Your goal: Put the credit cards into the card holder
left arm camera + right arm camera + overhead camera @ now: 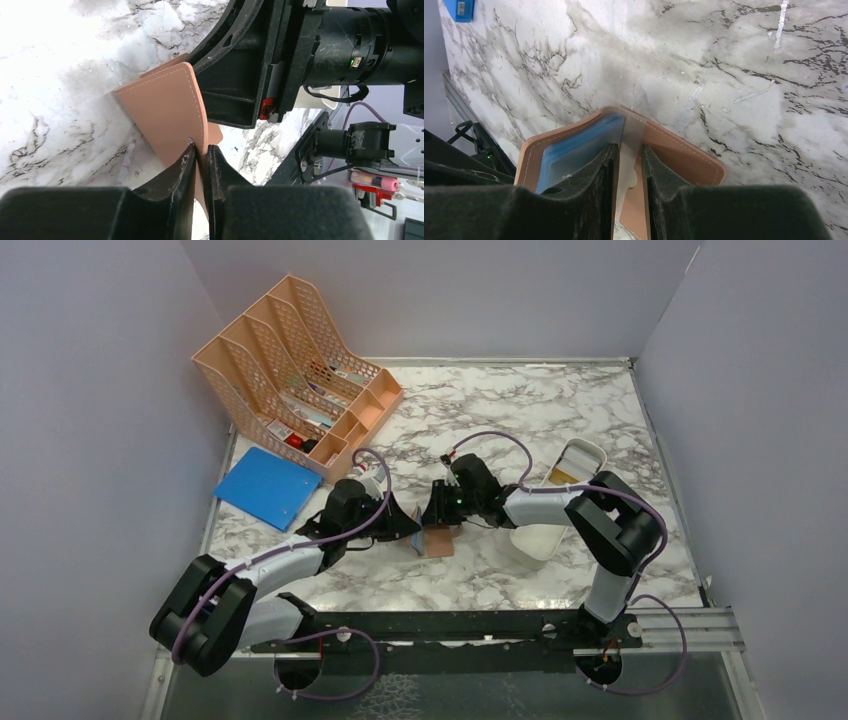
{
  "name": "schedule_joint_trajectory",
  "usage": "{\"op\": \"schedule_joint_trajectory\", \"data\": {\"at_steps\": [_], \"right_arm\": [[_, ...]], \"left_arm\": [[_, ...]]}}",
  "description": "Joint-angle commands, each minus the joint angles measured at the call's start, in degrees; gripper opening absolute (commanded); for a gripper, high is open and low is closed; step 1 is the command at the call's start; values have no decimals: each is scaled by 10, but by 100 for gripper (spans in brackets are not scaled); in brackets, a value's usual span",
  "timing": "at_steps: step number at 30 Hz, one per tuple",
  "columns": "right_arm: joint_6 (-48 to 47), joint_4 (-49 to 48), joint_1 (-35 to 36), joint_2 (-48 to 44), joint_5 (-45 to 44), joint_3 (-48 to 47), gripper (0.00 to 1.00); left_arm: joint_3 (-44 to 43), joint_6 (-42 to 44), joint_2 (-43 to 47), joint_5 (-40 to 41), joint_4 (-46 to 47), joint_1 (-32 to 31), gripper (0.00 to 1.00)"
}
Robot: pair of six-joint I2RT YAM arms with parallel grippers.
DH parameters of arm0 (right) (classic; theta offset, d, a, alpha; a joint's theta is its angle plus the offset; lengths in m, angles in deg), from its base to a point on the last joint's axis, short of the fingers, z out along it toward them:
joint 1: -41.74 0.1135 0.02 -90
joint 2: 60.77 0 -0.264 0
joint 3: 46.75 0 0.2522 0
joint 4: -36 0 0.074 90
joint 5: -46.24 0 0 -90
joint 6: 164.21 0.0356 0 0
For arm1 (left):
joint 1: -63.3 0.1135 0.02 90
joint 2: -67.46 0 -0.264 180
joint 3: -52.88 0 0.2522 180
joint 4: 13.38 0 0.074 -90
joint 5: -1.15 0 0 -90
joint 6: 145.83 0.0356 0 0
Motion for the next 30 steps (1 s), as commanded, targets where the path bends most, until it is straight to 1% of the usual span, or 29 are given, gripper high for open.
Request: {"op": "schedule_joint_trajectory", "data": {"at_steps": [1,5,8,12,13,14,17,19,22,30], "right_arm": [[-7,3,2,23,-6,-3,29],[-8,5,2,25,-6,-3,29],[-7,6,2,24,-6,-3,29],[-7,7,2,25,-8,-3,29],[-7,7,2,25,-8,-3,29],[-7,8,2,25,-8,-2,29],[-6,9,2,25,-8,-2,29],[-6,10,2,22,-9,-2,29],[-6,15,2,18,-14,-1,29],[-7,17,2,12,-13,-2,29]], "left_arm": [[-12,7,-1,-29,43,-5,14],[-10,9,1,-29,43,-5,16],[-5,10,1,-25,43,-5,16],[-2,14,3,-27,43,-5,25],[-2,15,4,-27,44,-5,25],[-1,15,5,-25,44,-5,22],[2,17,4,-25,44,-5,9],[3,19,3,-24,44,-5,3],[7,19,6,-19,45,-5,1],[10,22,1,-14,46,-5,0]]}}
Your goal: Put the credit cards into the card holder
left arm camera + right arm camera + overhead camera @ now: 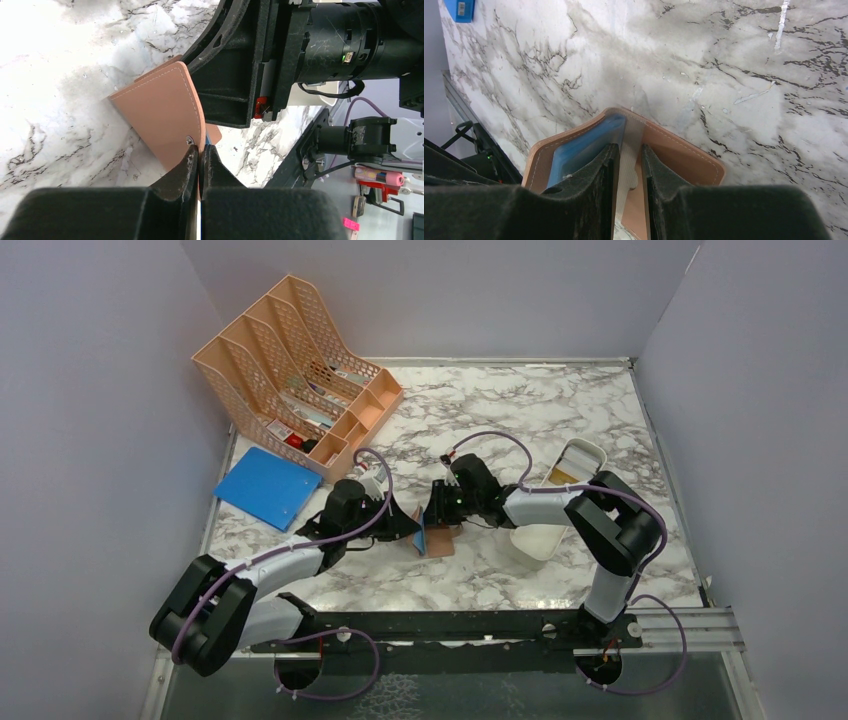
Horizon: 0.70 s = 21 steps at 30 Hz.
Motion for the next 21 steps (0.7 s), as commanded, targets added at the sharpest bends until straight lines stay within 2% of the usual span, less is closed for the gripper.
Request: {"op": "schedule_joint_trajectory", "data": {"at_steps": [1,5,11,21], "right_arm": [[-6,18,2,10,-13,-2,29],[-12,46,2,-10,-27,-7,36],[-21,122,2,-95,-62,-18,50],[-17,138,2,-135,-20,-10,56]], "left_arm": [[8,8,1,0,28,-4,0],[10,1,-8,28,20,-4,0],[-13,8,-24,60,-31,-5,0],[-28,15,-20,80,-56,-5,0]]}}
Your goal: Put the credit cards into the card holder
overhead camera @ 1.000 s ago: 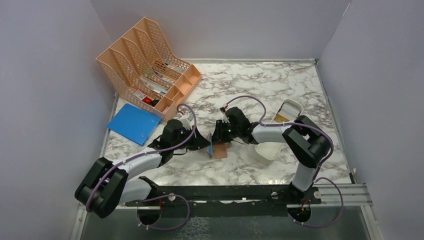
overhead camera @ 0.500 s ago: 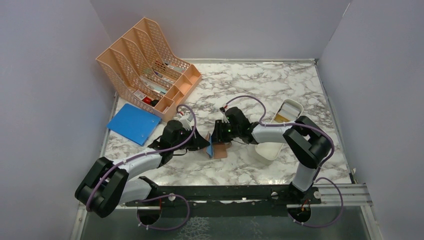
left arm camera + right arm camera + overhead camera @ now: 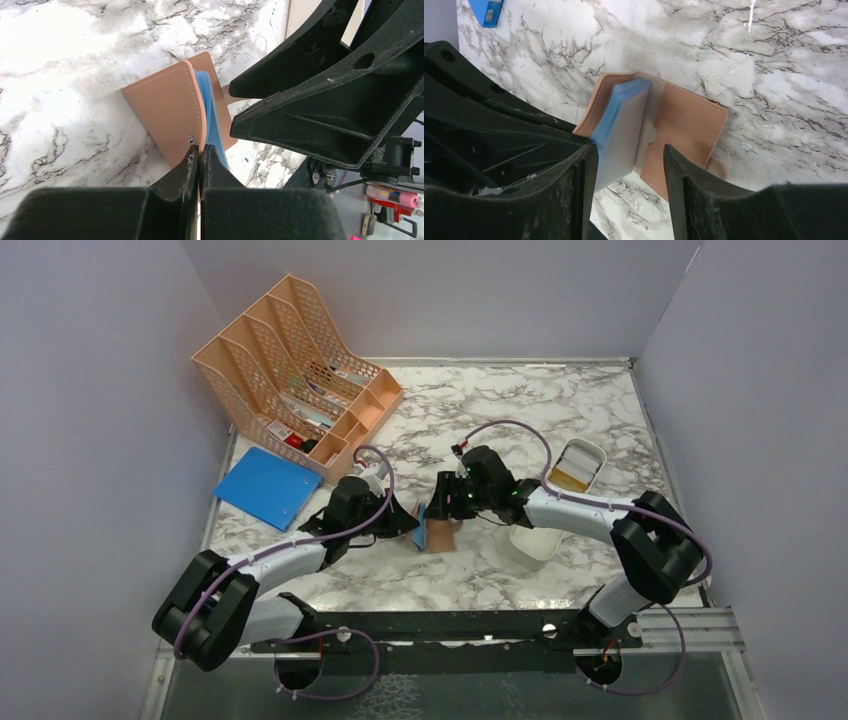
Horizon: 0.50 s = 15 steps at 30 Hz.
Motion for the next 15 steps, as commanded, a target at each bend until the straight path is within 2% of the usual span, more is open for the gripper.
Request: {"op": "schedule_joint_trajectory", "data": {"at_steps": [1,15], "right_arm": [[-5,18,3,-10,20,-7,56],[-3,9,2,21,32,-10,56]], "left_arm": [[-9,12,-6,28,-28,-1,0],[-13,9,-13,18,-21,-1,0]]}}
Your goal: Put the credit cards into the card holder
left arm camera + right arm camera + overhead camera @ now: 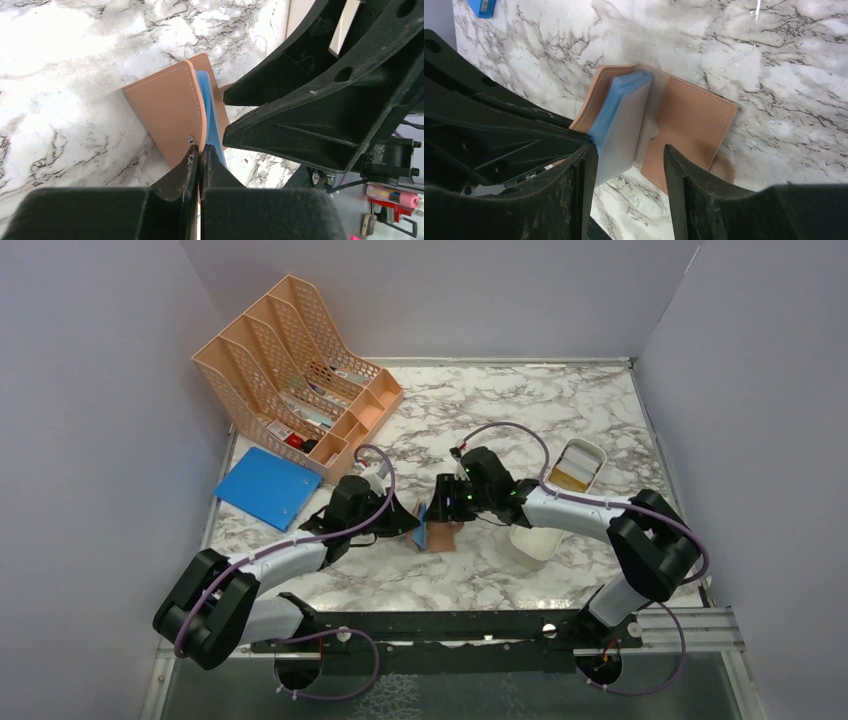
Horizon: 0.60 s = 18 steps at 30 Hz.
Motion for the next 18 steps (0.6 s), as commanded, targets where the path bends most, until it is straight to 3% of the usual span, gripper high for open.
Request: {"op": "schedule_joint_trajectory", "data": {"at_steps": [1,8,15,18], "right_arm": [[-3,5,3,19,14,-10,56],[-2,26,3,32,-12,-13,55],[-16,76,3,24,-92,5,52],[-17,72,3,26,-93,14,50]], "left_arm": [[-7,9,-10,16,-15,-1,0],[-5,5,-12,8,-11,-1,0],[-30,17,-15,44,-83,5,0],[-41,15,-23,53,-106,8,6]]}}
